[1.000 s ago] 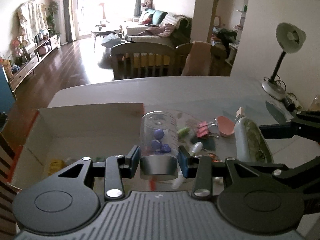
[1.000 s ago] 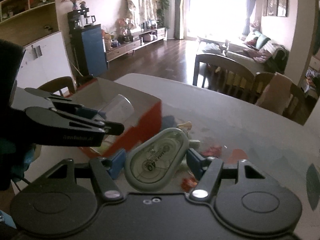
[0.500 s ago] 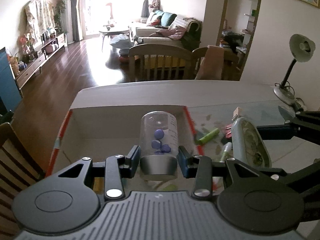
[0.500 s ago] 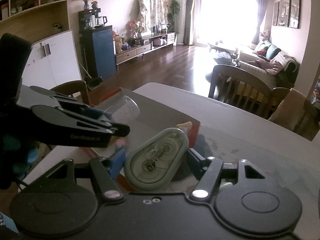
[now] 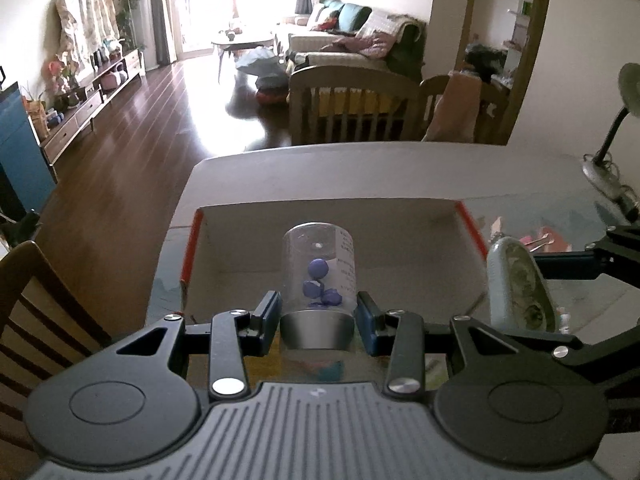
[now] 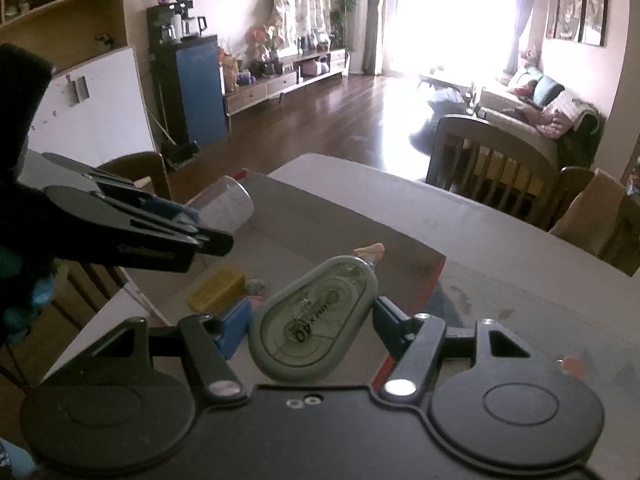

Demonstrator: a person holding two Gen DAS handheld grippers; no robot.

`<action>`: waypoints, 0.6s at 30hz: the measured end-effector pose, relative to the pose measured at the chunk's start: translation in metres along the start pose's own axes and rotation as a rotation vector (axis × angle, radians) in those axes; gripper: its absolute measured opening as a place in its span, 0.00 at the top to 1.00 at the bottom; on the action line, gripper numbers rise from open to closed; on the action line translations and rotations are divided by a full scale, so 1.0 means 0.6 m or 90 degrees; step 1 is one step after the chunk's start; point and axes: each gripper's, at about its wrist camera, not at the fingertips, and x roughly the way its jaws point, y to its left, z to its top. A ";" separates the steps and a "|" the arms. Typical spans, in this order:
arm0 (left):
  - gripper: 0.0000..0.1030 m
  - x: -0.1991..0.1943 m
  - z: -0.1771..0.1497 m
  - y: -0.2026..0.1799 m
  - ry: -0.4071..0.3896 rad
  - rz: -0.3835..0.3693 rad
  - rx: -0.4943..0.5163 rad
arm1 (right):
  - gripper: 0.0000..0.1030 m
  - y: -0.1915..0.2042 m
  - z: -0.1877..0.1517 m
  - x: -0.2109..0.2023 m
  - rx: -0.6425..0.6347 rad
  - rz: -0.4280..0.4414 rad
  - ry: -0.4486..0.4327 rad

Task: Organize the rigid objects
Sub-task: 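Carry the purple-ball tube and correction tape over the cardboard box with both grippers, then open both grippers to drop the tube and correction tape into the cardboard box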

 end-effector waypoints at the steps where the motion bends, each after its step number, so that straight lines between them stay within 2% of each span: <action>1: 0.61 0.006 -0.001 0.006 0.002 0.002 0.004 | 0.36 0.000 0.001 0.012 0.003 -0.001 0.008; 8: 0.61 0.071 0.009 0.022 0.035 0.012 0.028 | 0.36 0.010 -0.001 0.080 0.003 -0.018 0.055; 18: 0.61 0.154 0.008 0.018 0.096 0.022 0.055 | 0.36 0.018 0.003 0.135 -0.032 0.004 0.102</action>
